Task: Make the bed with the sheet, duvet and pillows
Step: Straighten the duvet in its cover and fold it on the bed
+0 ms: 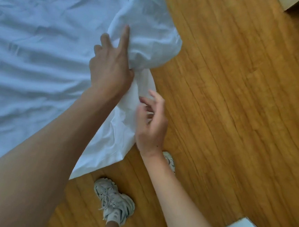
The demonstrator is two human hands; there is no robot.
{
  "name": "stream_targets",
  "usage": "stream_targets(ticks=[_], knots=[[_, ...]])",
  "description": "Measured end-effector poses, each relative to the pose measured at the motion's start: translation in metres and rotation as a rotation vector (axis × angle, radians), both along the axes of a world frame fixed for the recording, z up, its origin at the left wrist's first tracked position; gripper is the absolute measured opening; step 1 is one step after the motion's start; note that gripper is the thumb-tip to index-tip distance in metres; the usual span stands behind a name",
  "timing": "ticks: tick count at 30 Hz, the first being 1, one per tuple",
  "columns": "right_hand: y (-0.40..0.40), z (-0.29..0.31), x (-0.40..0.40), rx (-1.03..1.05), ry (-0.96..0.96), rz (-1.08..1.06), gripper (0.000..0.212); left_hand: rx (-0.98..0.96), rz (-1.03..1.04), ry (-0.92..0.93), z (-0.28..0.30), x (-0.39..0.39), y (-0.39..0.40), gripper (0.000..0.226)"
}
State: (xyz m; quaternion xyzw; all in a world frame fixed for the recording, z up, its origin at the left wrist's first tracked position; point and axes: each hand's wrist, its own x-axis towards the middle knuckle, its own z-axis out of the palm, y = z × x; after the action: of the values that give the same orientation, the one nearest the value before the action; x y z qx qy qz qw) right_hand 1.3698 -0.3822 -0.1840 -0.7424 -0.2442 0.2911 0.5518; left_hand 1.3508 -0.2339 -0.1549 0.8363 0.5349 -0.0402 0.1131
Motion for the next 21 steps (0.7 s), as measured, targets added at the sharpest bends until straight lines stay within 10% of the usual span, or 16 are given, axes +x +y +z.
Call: stream_targets(ticks=[3, 8, 21], knots=[[0.009, -0.035, 0.023, -0.350, 0.420, -0.420, 0.046, -0.013, 0.019, 0.011, -0.006, -0.006, 0.005, 0.077], [0.035, -0.106, 0.052, -0.540, 1.221, -0.324, 0.067, -0.013, 0.000, 0.025, -0.010, -0.007, 0.000, 0.064], [0.074, -0.057, 0.098, -0.020, 1.197, -0.438, 0.026, -0.024, 0.042, -0.002, -0.010, -0.010, -0.002, 0.055]])
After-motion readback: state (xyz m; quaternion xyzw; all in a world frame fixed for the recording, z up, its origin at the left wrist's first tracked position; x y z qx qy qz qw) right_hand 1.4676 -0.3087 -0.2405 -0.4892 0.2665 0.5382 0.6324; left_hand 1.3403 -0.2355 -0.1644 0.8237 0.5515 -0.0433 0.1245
